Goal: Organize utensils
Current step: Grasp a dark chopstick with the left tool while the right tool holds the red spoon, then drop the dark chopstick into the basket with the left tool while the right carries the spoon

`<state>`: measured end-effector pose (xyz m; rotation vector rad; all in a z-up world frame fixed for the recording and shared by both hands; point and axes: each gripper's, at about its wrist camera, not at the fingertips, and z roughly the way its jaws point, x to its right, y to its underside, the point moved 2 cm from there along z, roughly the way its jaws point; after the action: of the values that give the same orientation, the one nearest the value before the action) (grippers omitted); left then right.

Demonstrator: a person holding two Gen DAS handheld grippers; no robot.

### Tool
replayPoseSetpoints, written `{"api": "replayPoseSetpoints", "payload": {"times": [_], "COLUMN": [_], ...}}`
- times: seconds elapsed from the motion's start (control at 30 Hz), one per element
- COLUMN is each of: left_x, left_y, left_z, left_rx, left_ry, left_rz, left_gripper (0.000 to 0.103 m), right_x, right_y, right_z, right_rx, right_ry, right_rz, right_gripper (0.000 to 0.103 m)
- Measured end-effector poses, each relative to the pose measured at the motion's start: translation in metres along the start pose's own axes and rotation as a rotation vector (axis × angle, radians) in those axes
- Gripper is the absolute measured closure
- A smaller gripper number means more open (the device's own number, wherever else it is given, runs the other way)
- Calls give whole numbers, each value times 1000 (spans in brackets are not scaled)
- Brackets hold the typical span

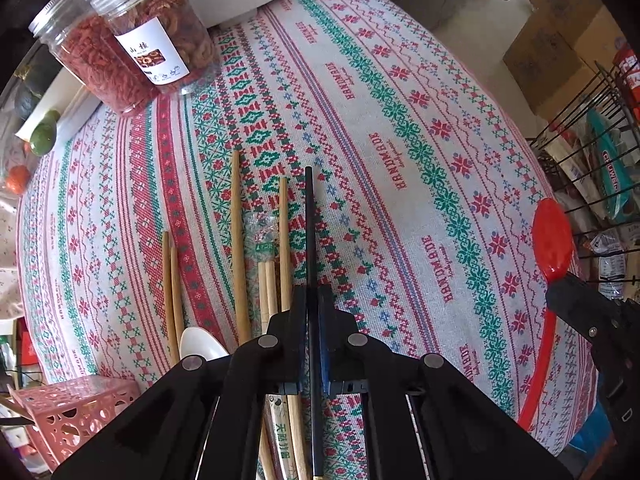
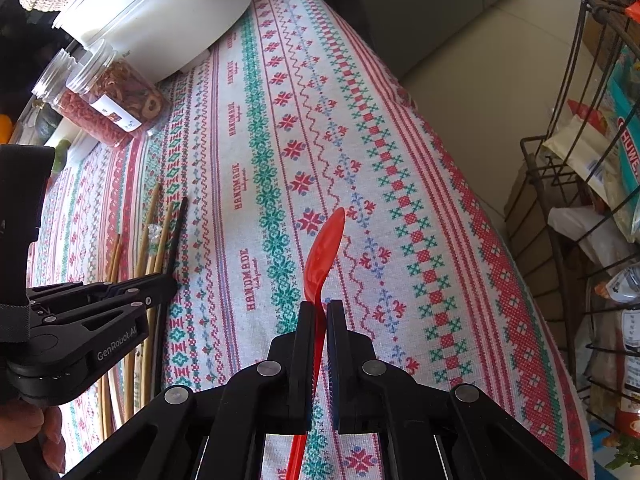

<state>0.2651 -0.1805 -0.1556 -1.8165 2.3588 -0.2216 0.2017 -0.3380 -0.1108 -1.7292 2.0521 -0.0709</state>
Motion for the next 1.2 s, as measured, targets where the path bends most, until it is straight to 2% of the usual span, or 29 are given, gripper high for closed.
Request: {"api": "replayPoseSetpoints", "payload": {"times": [0.13,0.33,0.57,0.93,1.07,1.2], "left_x": [2,-16,-47,-106,-129,-150], "left_y": [22,62,114,170,186,194], "left_z": [-31,-94,-162,-281,-310,-320], "left_rx": [114,293,521,878,969,999], "left_ry": [44,108,110,163,152,117], "left_rz": [1,3,7,-89,-127,-159], "left_gripper": [98,98,98,98,98,98], "right_x": [-4,-18,-48,-110,-133,-155], "right_y": [2,7,19,38,40,43], "right_z": [-10,-35,-72,-111,-116,-115], "right_rx": [34,117,244,417,473,496], "right_ry": [-5,-29,-86,-141,-144,-157], "right_rz": [-4,-17,-43,-141,-181,-212], "right_gripper": [100,100,100,100,100,100]}}
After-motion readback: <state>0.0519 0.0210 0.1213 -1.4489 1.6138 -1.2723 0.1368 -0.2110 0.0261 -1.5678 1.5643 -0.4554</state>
